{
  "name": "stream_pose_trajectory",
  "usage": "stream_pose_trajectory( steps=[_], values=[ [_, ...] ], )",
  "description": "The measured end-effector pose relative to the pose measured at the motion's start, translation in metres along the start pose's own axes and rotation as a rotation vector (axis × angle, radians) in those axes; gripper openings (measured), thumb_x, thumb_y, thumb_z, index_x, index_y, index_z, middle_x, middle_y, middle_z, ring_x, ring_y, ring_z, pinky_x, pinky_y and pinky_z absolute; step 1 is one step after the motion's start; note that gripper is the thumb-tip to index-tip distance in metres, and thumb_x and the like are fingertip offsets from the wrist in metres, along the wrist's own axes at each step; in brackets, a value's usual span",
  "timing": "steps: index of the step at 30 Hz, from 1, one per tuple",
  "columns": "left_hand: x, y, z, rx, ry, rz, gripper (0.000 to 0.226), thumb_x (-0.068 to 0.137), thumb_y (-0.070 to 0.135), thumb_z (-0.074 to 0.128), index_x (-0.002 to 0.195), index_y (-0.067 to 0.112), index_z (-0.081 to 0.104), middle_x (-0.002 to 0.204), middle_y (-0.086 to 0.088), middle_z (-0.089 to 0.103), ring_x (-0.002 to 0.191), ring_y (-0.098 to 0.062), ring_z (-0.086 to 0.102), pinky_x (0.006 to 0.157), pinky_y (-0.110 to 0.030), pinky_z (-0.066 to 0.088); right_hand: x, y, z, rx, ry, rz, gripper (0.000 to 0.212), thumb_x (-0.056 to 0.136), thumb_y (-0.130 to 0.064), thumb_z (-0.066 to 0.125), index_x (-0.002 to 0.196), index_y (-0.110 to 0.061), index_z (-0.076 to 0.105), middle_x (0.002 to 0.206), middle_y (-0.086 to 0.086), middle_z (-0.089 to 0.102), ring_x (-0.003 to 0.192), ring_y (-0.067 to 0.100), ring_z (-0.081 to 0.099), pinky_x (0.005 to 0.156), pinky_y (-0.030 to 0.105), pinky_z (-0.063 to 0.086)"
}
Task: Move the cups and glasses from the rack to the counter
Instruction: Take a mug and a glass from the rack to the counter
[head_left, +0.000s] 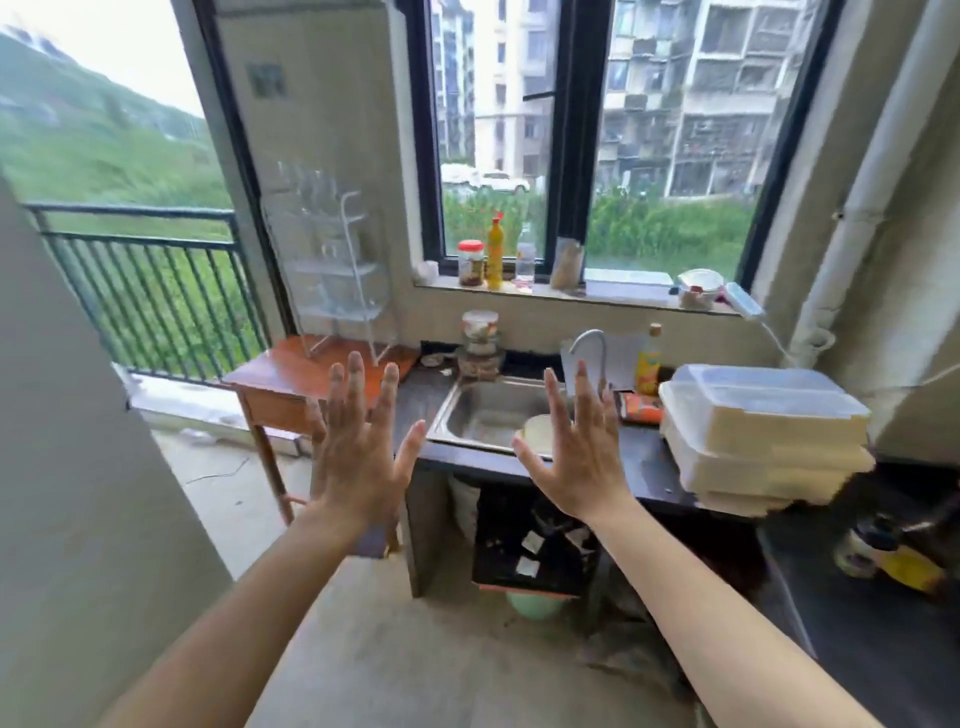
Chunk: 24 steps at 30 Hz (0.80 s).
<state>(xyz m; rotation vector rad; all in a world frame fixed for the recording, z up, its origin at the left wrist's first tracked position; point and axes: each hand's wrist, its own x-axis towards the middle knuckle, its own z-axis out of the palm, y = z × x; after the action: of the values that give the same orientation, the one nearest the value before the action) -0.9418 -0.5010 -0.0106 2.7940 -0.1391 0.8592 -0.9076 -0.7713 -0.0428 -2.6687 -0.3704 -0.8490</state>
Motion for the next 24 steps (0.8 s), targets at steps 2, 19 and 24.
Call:
stream_pose_trajectory(
  steps=[2,19,24],
  values=[
    [0.014,-0.053,-0.004,0.072,-0.015,-0.069,0.078,0.092,0.063,0.026,0.159,0.025,0.014,0.167,-0.012,-0.003,0.153,-0.032,-0.001,0.119,-0.06,0.004,0.035,-0.039,0.036,0.031,-0.042,-0.048,0.095,0.088,-0.064,0.055,0.162,-0.02,0.012,0.168,0.02,0.001,0.155,0.037,0.013,0.124,0.054,0.008],
    [0.21,-0.258,0.091,0.167,-0.091,-0.292,0.074,0.099,0.058,0.031,0.159,0.027,0.0,0.165,-0.008,-0.017,0.153,-0.027,-0.015,0.121,-0.052,-0.003,0.284,-0.127,0.269,0.19,-0.093,-0.213,0.088,0.093,-0.066,0.043,0.162,-0.03,0.002,0.168,0.017,-0.004,0.155,0.036,0.01,0.124,0.053,0.006],
    [0.318,-0.304,0.128,0.184,-0.082,-0.281,0.075,0.097,0.06,0.028,0.159,0.028,0.001,0.166,-0.005,-0.016,0.153,-0.026,-0.012,0.122,-0.051,-0.001,0.397,-0.122,0.327,0.168,-0.092,-0.212,0.088,0.093,-0.062,0.049,0.162,-0.028,0.005,0.168,0.017,-0.007,0.155,0.038,0.01,0.124,0.053,0.006]
  ],
)
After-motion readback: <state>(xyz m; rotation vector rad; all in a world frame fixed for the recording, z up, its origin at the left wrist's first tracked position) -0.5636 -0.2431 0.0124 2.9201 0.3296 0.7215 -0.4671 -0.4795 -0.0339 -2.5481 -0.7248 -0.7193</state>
